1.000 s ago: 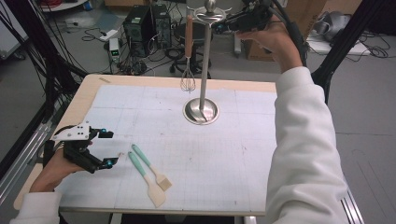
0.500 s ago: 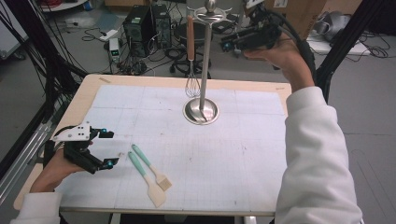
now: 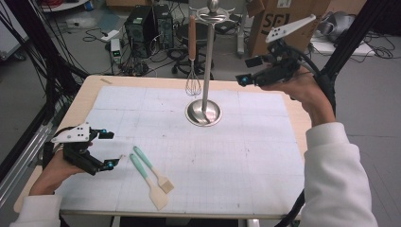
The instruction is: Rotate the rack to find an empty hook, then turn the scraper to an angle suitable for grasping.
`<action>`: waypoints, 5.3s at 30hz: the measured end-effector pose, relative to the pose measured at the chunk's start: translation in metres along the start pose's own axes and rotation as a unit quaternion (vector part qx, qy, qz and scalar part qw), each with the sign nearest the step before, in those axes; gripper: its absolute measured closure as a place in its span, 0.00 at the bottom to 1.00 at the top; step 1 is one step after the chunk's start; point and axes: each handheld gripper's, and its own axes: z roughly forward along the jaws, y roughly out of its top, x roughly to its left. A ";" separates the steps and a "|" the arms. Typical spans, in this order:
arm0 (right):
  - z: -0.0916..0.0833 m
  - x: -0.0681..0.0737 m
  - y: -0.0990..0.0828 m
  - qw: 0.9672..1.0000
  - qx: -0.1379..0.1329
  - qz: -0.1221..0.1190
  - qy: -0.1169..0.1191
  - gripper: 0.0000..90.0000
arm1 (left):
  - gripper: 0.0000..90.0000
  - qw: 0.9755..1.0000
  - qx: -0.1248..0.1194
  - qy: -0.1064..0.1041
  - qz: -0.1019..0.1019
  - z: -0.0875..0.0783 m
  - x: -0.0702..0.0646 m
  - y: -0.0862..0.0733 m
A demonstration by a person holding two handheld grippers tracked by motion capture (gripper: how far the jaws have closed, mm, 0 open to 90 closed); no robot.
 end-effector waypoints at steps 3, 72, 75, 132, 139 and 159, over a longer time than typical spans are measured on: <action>-0.002 0.005 -0.016 1.000 -0.006 0.002 0.010 0.01 | 0.02 1.000 -0.002 0.001 -0.003 0.000 0.000 0.000; 0.034 0.059 -0.223 0.997 -0.068 0.028 0.010 0.00 | 0.05 0.999 0.022 -0.004 0.047 0.005 -0.011 0.035; 0.033 0.058 -0.223 0.997 -0.067 0.025 0.008 0.00 | 0.05 0.997 0.048 -0.012 0.062 0.007 -0.010 0.045; 0.031 0.059 -0.220 0.998 -0.063 0.013 0.008 0.00 | 1.00 0.925 0.305 -0.144 0.173 0.108 -0.006 0.047; 0.033 0.059 -0.220 0.998 -0.062 0.016 0.010 0.00 | 1.00 0.919 0.321 -0.149 0.175 0.118 -0.005 0.042; 0.033 0.059 -0.222 0.998 -0.061 0.019 0.012 0.00 | 1.00 0.900 0.363 -0.150 0.187 0.128 -0.004 0.033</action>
